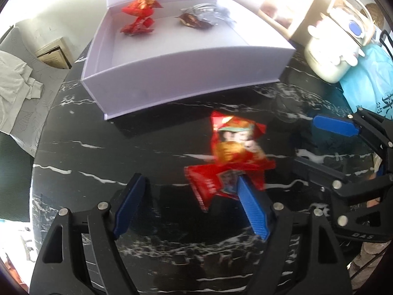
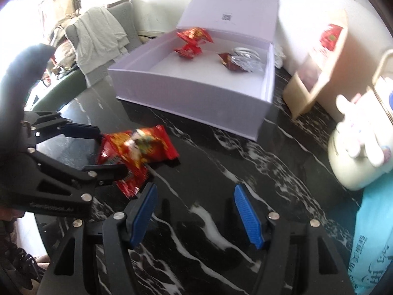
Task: Organize objects
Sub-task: 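Grasp the red ketchup packet with the left tool while the right tool grasps the red snack bag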
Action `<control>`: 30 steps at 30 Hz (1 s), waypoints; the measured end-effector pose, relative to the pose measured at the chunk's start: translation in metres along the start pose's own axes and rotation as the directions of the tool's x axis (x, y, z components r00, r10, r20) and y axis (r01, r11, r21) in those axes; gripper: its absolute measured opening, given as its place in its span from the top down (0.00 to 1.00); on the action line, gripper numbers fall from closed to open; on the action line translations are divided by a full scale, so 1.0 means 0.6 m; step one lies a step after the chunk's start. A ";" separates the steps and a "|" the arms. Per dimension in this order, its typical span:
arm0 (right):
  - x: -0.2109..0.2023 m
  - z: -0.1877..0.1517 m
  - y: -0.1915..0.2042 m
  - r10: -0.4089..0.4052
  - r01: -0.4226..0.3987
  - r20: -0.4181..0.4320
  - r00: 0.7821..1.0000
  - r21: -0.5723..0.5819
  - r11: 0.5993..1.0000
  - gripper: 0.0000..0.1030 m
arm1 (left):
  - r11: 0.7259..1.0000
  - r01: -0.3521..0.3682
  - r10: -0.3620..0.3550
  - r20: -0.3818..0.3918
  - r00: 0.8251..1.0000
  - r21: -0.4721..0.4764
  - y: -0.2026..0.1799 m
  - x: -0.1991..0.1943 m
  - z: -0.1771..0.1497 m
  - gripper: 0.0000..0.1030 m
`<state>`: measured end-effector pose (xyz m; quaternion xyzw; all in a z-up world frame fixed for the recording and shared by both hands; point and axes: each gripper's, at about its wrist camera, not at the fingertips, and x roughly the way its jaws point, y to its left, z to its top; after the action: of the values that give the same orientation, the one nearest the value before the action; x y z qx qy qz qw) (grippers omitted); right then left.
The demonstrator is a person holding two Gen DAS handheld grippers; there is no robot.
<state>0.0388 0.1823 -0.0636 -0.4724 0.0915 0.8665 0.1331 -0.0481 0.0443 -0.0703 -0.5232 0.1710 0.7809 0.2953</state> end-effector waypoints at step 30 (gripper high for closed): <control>0.081 0.070 0.077 0.080 -0.083 -0.037 0.996 -0.083 0.993 0.28 | 0.989 -0.066 0.066 -0.009 0.998 -0.134 0.127 -0.015 -0.021 0.22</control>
<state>-0.0343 0.1576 -0.0802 -0.4878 0.0760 0.8663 0.0760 -0.0856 -0.0241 -0.0700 -0.5379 0.1361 0.7987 0.2330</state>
